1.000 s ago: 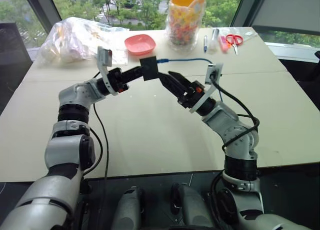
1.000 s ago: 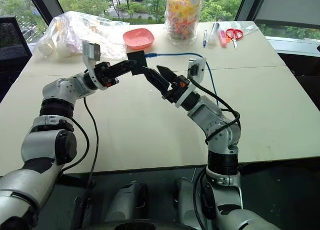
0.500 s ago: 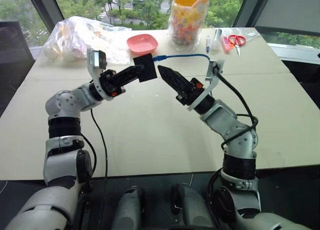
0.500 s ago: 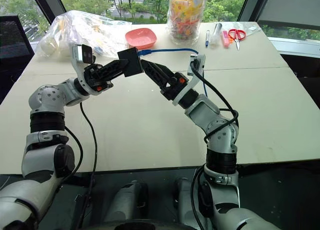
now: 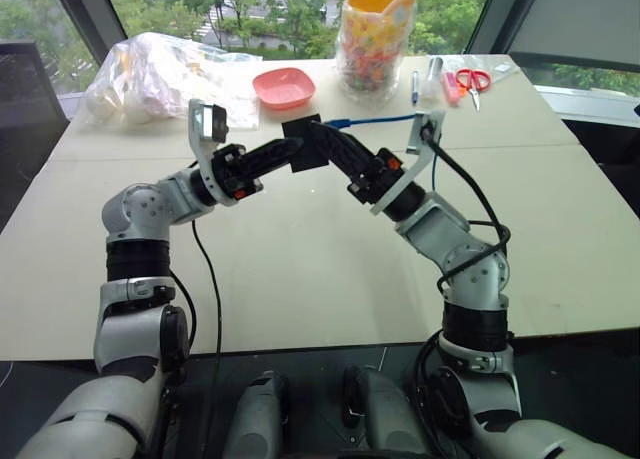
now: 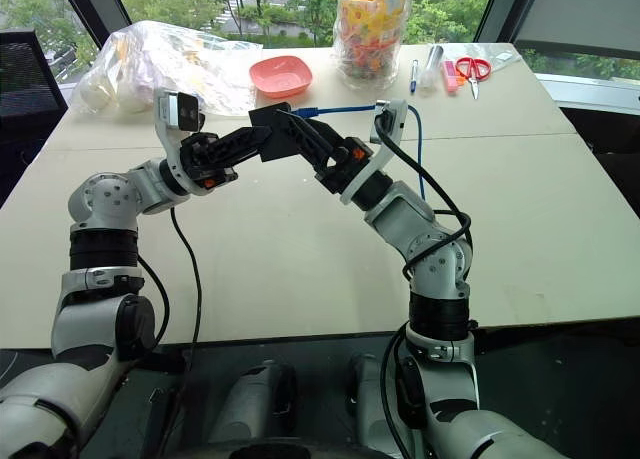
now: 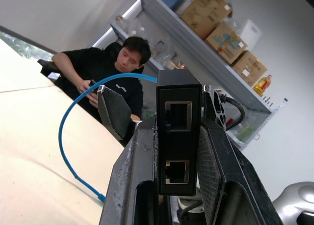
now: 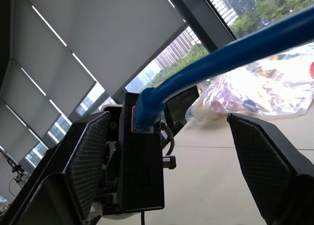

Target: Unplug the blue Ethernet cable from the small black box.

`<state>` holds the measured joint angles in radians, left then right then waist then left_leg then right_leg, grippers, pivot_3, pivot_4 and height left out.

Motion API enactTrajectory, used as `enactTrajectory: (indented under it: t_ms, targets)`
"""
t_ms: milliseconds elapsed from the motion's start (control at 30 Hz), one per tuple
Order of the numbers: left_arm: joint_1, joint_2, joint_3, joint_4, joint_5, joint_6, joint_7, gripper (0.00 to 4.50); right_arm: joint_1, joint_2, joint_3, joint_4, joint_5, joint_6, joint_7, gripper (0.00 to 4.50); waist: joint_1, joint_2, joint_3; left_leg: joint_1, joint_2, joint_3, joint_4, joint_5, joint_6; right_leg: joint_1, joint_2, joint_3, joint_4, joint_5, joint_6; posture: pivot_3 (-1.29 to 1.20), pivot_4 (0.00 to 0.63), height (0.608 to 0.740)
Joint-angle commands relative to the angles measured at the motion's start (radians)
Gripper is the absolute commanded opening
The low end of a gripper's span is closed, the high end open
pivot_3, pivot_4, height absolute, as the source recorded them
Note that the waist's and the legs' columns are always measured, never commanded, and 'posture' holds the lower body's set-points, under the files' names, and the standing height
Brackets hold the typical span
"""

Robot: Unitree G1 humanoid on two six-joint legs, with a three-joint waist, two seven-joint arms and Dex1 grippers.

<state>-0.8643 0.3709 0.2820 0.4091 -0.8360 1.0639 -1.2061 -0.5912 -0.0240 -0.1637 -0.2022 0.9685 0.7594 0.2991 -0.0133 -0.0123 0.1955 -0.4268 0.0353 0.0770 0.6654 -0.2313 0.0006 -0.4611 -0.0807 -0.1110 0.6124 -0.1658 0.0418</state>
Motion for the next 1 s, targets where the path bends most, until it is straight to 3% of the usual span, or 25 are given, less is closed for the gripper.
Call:
enactTrajectory:
  t_ms: [33, 467, 567, 767, 1000]
  targets:
    - [-0.011, 0.008, 0.011, -0.014, -0.028, -0.011, 0.003, 0.46, -0.021, 0.009, -0.01, -0.017, 0.029, -0.02, -0.001, 3.98, 0.0, 0.0, 0.0, 0.0, 0.0, 0.0, 0.0, 0.0, 0.0, 0.0, 0.0, 0.0, 0.0, 0.0, 0.0, 0.0, 0.15, 0.74]
    - [-0.008, 0.014, 0.021, -0.007, -0.038, -0.013, 0.013, 0.46, 0.0, 0.022, -0.028, -0.013, 0.084, -0.019, -0.014, 3.98, 0.0, 0.0, 0.0, 0.0, 0.0, 0.0, 0.0, 0.0, 0.0, 0.0, 0.0, 0.0, 0.0, -0.001, -0.002, 0.0, 0.15, 0.74]
    - [-0.007, 0.011, 0.017, -0.008, -0.037, -0.014, 0.013, 0.46, -0.002, 0.023, -0.021, -0.004, 0.078, -0.022, -0.012, 3.19, 0.0, 0.0, 0.0, 0.0, 0.0, 0.0, 0.0, 0.0, 0.0, 0.0, 0.0, 0.0, -0.001, -0.002, -0.002, 0.0, 0.15, 0.74]
    - [-0.004, 0.007, 0.014, -0.016, -0.04, -0.015, 0.019, 0.46, -0.004, 0.033, -0.016, 0.006, 0.078, -0.03, -0.017, 0.07, 0.0, 0.0, 0.0, 0.0, 0.0, 0.0, 0.0, 0.0, 0.0, 0.0, 0.0, 0.0, -0.001, -0.002, -0.003, 0.0, 0.15, 0.74]
    - [-0.002, 0.026, 0.016, -0.003, -0.022, -0.036, 0.024, 0.46, -0.003, 0.019, -0.033, 0.018, 0.085, -0.037, -0.027, 0.03, 0.0, 0.0, 0.0, -0.001, 0.0, 0.0, -0.001, 0.0, 0.0, -0.001, 0.0, 0.0, -0.001, -0.002, -0.003, 0.0, 0.15, 0.74]
